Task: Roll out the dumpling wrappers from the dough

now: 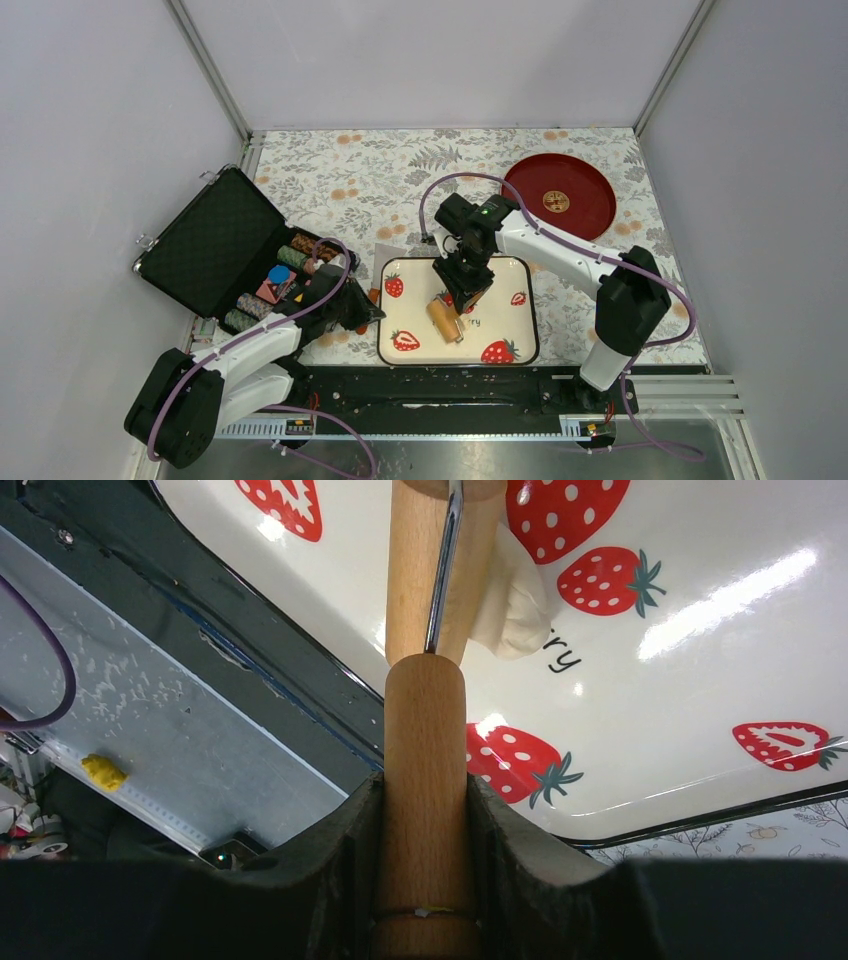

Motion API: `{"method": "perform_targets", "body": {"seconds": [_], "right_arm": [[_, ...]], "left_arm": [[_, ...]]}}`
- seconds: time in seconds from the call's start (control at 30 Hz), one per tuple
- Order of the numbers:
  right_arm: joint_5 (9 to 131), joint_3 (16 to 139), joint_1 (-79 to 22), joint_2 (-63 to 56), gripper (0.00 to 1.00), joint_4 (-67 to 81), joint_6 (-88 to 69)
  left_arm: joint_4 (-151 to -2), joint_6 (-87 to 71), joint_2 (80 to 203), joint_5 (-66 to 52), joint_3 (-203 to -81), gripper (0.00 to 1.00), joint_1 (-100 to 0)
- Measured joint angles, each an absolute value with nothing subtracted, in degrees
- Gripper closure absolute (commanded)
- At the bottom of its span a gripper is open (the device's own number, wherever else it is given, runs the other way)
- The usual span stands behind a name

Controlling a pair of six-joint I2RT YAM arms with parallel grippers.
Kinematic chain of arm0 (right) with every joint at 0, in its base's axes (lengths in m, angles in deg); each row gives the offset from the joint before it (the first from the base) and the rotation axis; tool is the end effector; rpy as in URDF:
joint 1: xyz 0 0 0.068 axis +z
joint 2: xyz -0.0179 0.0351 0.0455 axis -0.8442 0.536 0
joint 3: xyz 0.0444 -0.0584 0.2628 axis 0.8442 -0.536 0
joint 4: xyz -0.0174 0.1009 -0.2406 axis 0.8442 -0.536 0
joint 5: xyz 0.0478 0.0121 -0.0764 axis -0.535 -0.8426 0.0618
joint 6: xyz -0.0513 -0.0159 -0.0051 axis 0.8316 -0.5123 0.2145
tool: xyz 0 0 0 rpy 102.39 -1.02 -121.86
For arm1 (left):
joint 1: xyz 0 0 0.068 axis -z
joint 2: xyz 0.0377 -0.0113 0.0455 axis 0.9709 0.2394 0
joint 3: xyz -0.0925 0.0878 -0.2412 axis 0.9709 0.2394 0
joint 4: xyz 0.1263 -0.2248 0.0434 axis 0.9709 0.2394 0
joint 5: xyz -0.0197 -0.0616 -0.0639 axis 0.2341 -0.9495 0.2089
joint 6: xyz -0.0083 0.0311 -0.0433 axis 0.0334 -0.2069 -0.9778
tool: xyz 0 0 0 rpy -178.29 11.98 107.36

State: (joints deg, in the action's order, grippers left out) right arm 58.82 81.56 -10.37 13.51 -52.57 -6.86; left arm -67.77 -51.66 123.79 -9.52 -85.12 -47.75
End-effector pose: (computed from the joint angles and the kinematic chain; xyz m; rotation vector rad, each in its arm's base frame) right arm 0.2159 0.2503 0.2500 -1.1617 2.8102 0.5907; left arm 0.1484 -0.0876 0.1334 -0.5130 2.5507 -0.8283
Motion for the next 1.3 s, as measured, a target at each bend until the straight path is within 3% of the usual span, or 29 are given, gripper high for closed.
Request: {"method": "perform_targets", "body": {"seconds": [1.3], "right_arm": [[51.6,81.6,-7.3,16.3,1.00,-50.4,-11.6]], "left_arm": [[-68.7,-51.5,123.4,-9.3,-84.6,1.00,-48.3]]}}
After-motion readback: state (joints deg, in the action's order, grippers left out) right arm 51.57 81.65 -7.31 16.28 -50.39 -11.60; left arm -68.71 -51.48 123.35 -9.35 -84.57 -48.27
